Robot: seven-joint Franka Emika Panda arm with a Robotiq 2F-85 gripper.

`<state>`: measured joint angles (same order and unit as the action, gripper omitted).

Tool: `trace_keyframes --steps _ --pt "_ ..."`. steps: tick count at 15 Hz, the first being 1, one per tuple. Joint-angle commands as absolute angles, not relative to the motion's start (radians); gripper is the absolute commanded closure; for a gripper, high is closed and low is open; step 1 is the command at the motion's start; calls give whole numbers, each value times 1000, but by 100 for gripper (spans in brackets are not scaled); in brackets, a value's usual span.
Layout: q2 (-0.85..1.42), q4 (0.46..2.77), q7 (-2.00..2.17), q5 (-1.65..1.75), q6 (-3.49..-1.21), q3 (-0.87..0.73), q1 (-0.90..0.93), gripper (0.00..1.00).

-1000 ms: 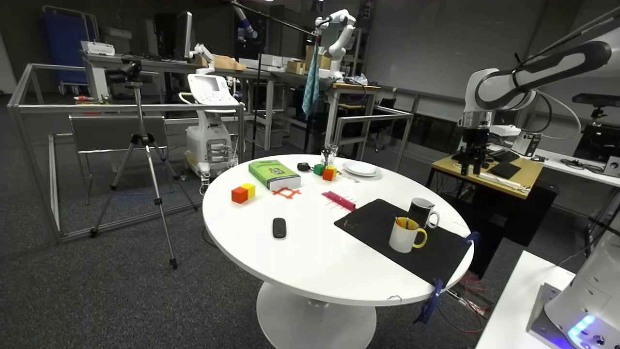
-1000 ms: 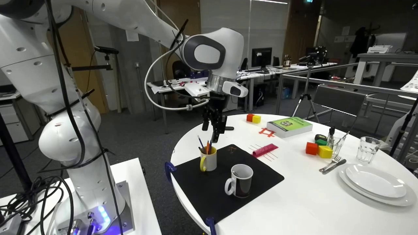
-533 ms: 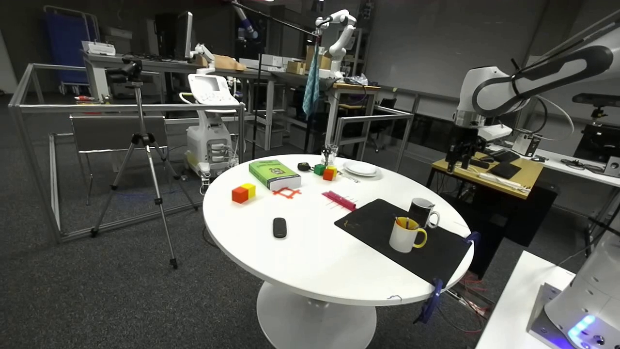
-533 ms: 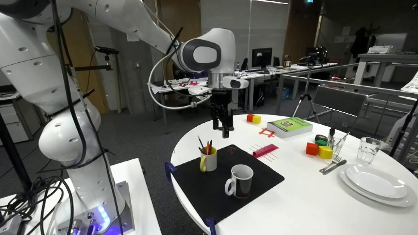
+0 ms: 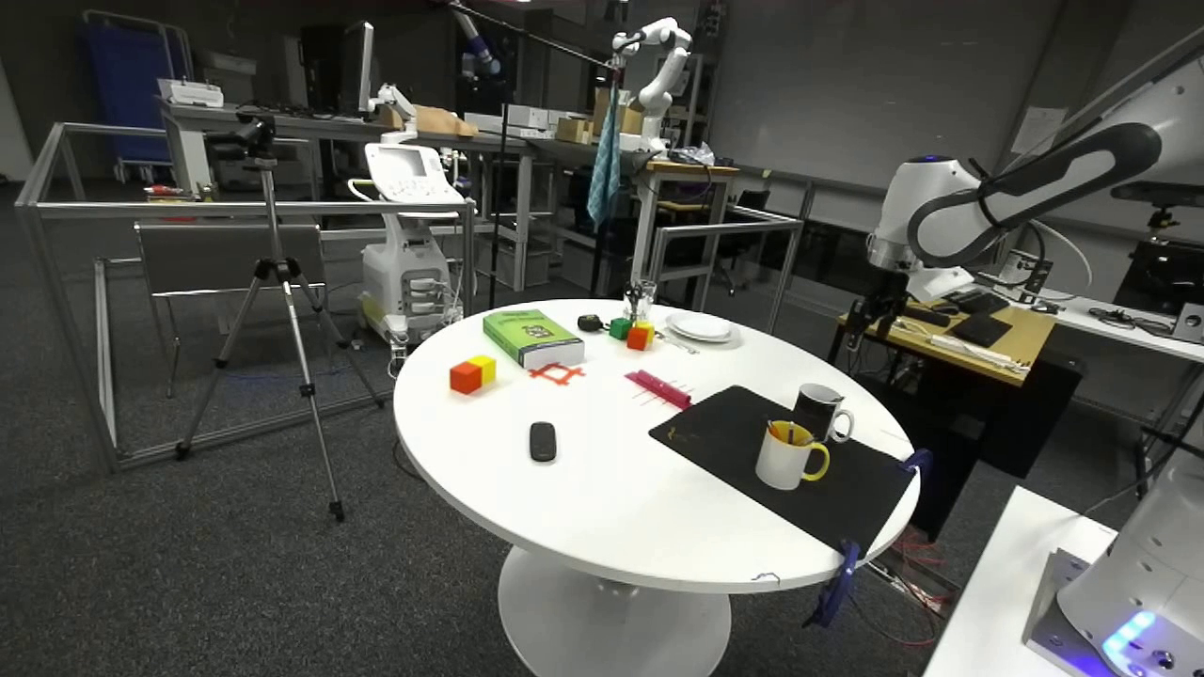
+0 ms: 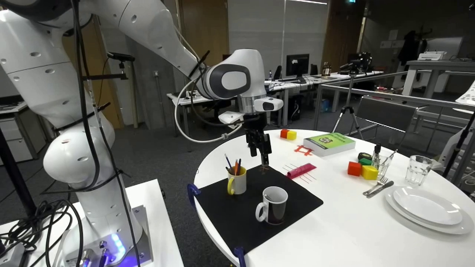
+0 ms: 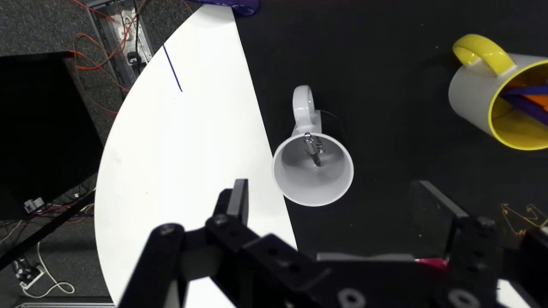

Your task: Move the pen from the right cup to the left cup

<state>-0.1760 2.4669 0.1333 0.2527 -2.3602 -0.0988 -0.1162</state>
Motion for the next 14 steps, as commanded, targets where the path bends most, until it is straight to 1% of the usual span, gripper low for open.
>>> trace_keyframes --steps 1,5,6,7,8,9,10,11,13,14 --pt "-112 2474 99 253 -2456 -113 -135 0" --pt "-32 2458 61 210 -2486 -127 -131 0" --pt "-17 2456 47 202 -2485 -129 -130 6" --pt "-11 2456 35 196 -2479 -130 -130 26" --pt "-3 2456 26 191 -2475 -131 -130 30" --pt "3 2454 18 189 -2472 -132 -130 31" --pt "10 2453 12 190 -2473 -133 -131 36" --pt "13 2452 10 192 -2469 -135 -132 44" --pt "29 2446 -2 196 -2474 -138 -134 58" --pt "36 2441 -3 196 -2472 -139 -134 67"
